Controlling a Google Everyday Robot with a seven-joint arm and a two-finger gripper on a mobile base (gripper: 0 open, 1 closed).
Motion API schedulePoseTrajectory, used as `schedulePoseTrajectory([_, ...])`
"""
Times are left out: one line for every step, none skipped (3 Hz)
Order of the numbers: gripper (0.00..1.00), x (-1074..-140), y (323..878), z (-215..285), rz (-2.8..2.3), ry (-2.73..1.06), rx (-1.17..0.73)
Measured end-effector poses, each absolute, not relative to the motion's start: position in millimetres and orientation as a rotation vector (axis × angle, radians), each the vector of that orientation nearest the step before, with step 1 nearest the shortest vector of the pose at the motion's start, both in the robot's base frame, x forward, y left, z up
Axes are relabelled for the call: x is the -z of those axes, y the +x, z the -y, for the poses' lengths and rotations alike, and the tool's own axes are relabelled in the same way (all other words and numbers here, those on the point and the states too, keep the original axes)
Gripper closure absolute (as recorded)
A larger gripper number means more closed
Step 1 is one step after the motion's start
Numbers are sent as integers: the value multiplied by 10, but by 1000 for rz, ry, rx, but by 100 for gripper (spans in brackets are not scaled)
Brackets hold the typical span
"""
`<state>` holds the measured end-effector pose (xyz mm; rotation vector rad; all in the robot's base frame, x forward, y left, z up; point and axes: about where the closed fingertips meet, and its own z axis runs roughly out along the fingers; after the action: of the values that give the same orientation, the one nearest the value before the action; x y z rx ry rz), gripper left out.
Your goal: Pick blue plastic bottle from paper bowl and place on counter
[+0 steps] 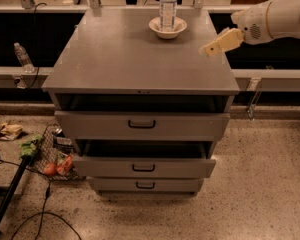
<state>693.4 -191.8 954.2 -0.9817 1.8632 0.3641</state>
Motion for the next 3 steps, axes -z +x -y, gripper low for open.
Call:
schedulePoseTrajectory([0,-9528,7403,2034,-1870,-812,-264])
schedulePoseTrajectory([0,-9630,7536,2118,-1843,-735,-238])
schedulePoseTrajectory([0,-9471,7582,1875,-1851,-729,-313])
